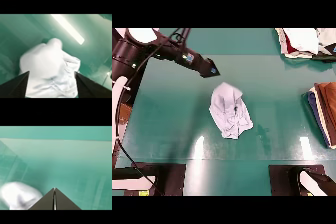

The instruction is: Fold the shirts.

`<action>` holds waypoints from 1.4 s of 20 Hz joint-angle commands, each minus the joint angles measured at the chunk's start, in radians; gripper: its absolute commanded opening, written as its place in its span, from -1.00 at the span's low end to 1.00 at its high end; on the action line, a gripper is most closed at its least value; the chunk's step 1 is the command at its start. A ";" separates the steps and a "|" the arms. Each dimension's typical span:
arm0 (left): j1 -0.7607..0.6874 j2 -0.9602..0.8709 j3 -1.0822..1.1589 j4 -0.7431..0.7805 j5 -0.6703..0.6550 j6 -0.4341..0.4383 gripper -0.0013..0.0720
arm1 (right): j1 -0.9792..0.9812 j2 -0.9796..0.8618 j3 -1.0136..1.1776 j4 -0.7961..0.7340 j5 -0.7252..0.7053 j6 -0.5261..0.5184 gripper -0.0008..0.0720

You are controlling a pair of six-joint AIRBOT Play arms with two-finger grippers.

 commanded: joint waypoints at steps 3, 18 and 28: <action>0.130 -0.018 -0.100 -0.001 -0.154 -0.093 0.68 | 0.000 0.000 0.001 0.000 0.014 0.000 -0.94; -0.266 -0.064 -0.549 0.018 0.410 -0.156 0.68 | 0.008 0.000 0.001 -0.006 0.019 0.026 -0.94; -0.266 -0.084 -0.548 0.010 0.481 -0.189 0.21 | 0.008 0.000 0.001 -0.006 0.019 0.042 -0.94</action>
